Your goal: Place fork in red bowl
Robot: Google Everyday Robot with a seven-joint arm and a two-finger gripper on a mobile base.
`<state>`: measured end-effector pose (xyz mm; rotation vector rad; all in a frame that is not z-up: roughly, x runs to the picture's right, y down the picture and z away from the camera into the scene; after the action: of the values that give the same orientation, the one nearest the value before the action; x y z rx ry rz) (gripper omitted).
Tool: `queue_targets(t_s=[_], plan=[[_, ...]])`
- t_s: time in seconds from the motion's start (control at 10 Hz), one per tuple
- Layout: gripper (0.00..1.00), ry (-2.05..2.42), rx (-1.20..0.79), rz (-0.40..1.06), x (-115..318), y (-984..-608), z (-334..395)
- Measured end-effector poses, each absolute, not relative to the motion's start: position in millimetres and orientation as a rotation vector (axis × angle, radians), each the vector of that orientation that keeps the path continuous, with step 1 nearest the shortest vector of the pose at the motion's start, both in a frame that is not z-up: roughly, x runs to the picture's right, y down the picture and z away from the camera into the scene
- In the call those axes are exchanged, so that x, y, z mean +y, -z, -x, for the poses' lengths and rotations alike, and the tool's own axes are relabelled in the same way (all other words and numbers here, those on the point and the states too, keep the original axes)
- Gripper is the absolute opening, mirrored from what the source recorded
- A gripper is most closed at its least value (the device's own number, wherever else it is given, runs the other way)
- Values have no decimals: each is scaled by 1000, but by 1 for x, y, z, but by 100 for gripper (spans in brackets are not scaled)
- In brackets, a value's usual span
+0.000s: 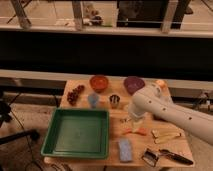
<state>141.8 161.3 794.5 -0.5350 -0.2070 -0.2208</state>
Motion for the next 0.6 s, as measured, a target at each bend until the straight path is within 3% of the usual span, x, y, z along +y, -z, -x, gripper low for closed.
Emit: queue_targets(t_s=[0.6], plan=[[80, 191, -195, 532, 150, -823, -148]])
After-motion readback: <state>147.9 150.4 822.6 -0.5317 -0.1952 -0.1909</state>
